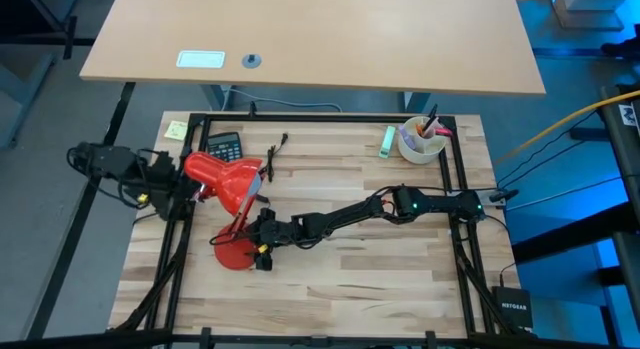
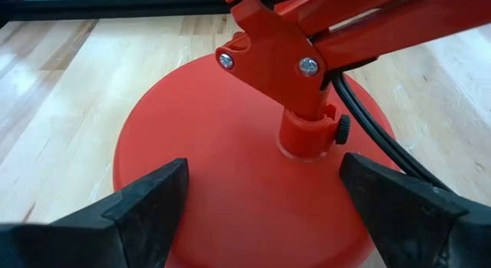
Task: Screw lightbulb
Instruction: Adjust the red desk lamp
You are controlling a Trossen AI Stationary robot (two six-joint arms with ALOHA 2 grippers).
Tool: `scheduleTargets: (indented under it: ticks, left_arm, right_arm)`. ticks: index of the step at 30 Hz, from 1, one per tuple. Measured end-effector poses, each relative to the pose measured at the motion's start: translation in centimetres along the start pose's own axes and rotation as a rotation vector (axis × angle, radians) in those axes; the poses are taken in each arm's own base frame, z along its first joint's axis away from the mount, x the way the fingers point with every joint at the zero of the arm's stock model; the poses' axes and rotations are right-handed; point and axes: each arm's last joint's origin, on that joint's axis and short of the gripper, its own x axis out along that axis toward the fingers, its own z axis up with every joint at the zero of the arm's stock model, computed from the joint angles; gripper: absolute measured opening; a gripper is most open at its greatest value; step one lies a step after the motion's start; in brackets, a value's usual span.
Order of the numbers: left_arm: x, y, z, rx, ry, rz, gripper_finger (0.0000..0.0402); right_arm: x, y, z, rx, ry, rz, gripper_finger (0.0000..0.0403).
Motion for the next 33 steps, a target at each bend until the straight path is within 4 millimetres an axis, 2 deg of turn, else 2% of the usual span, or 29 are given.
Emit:
scheduleTargets:
  ticks: [3, 8, 11, 16, 23, 33]
  left_arm:
    - [0.6, 0.2, -1.0, 0.074, -0.102, 0.056, 0.0005]
    - [0.2, 0.8, -2.0, 0.152, -0.106, 0.16, 0.0014]
    - [0.1, 0.9, -2.0, 0.069, -0.11, 0.155, 0.0013]
    - [0.2, 0.9, -2.9, 0.146, -0.021, 0.114, 0.0007]
    - [0.2, 0.7, -2.9, 0.151, -0.019, 0.056, 0.0006]
    - [0.1, 0.5, -2.9, 0.147, -0.014, -0.035, 0.0006]
  right_arm:
    - [0.0, 0.0, 0.1, 0.002, -0.017, 0.002, 0.0353]
    - [0.1, 0.1, 0.7, 0.005, -0.095, 0.011, 0.0353]
    - [0.2, 0.1, 0.9, 0.005, -0.139, 0.014, 0.0353]
    - [0.2, 0.1, 1.1, 0.004, -0.169, 0.014, 0.0353]
    - [0.2, 0.1, 0.9, -0.025, -0.133, 0.004, 0.0353]
    - [-1.5, 0.6, 2.1, -0.108, -0.048, 0.02, 0.0353]
